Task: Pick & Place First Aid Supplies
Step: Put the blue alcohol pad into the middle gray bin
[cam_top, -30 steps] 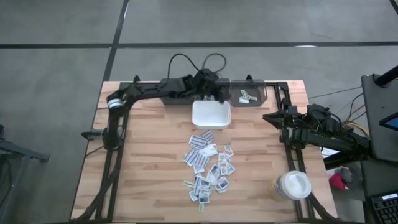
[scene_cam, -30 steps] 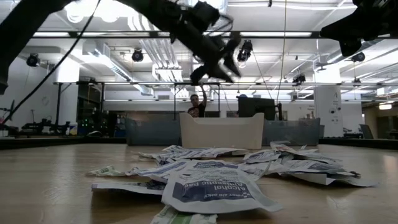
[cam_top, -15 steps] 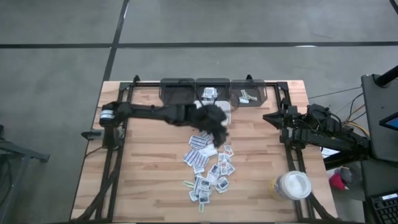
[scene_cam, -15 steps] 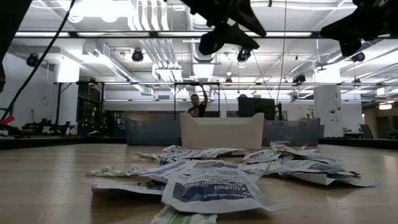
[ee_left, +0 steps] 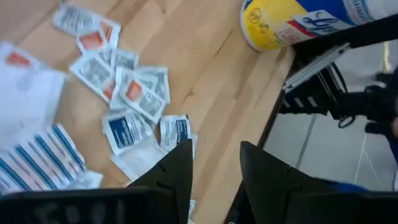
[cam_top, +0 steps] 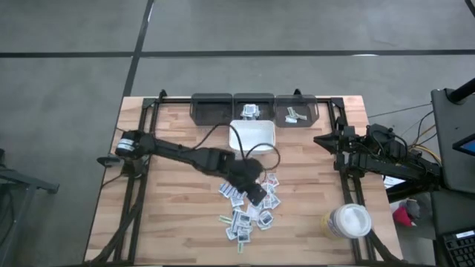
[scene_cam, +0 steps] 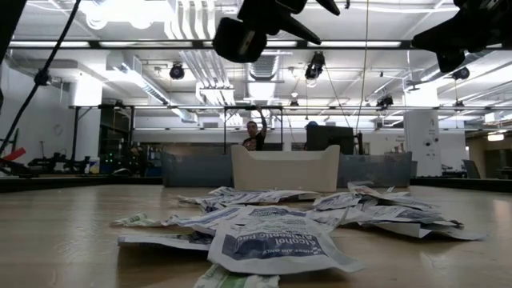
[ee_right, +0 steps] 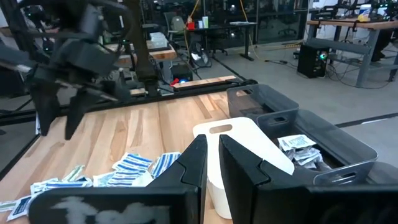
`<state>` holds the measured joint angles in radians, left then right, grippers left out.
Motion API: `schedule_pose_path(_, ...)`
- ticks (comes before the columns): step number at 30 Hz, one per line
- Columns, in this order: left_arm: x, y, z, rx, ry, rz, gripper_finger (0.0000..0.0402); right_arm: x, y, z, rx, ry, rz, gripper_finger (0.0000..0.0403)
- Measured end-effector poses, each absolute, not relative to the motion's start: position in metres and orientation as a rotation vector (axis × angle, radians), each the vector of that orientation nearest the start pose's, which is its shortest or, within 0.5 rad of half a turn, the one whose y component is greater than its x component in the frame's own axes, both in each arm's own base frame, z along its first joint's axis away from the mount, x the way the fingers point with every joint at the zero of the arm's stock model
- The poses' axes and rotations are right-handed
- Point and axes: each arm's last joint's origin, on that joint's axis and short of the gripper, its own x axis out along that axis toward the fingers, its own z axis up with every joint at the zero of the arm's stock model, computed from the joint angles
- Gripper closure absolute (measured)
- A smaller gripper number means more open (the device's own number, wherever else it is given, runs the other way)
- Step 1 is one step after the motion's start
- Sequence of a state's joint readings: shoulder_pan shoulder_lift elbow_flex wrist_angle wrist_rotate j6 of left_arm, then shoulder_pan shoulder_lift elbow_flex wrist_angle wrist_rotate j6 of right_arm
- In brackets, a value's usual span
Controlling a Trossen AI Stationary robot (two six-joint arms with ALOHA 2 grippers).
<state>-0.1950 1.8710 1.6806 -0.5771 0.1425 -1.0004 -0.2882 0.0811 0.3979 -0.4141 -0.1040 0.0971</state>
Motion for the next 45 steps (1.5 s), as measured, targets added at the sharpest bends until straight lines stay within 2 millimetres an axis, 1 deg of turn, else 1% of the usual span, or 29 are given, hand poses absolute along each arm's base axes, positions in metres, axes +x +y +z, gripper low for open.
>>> schedule_pose_path(6, 0.403, -0.119, 0.299, -1.022, 0.827, 0.223, 0.0278, 0.065, -0.016, 0.249, 0.116, 0.087, -0.189, 0.0364)
schedule_pose_path(10, 0.397, -0.139, 0.292, -1.067, 0.803, 0.335, 0.0284, 0.065, -0.016, 0.249, 0.116, 0.087, -0.189, 0.0364)
schedule_pose_path(14, 0.397, -0.155, 0.277, -1.132, 0.821, 0.414, 0.0287, 0.065, -0.016, 0.249, 0.116, 0.088, -0.191, 0.0364)
schedule_pose_path(17, 0.400, -0.164, 0.259, -1.164, 0.852, 0.465, 0.0287, 0.065, -0.016, 0.249, 0.116, 0.088, -0.191, 0.0364)
schedule_pose_path(20, 0.403, -0.167, 0.243, -1.195, 0.878, 0.545, 0.0287, 0.065, -0.016, 0.249, 0.116, 0.088, -0.191, 0.0364)
schedule_pose_path(24, 0.402, -0.167, 0.220, -1.167, 0.938, 0.663, 0.0287, 0.065, -0.016, 0.249, 0.116, 0.088, -0.191, 0.0364)
schedule_pose_path(28, 0.404, -0.167, 0.206, -1.140, 0.970, 0.706, 0.0287, 0.065, -0.016, 0.249, 0.116, 0.088, -0.190, 0.0364)
schedule_pose_path(33, 0.406, -0.169, 0.192, -1.136, 1.009, 0.721, 0.0287, 0.065, -0.016, 0.249, 0.116, 0.089, -0.190, 0.0364)
schedule_pose_path(42, 0.408, -0.171, 0.181, -1.133, 1.038, 0.739, 0.0287, 0.065, -0.016, 0.249, 0.116, 0.088, -0.189, 0.0364)
schedule_pose_path(45, 0.409, -0.172, 0.177, -1.145, 1.075, 0.732, 0.0287, 0.065, -0.016, 0.249, 0.116, 0.088, -0.189, 0.0364)
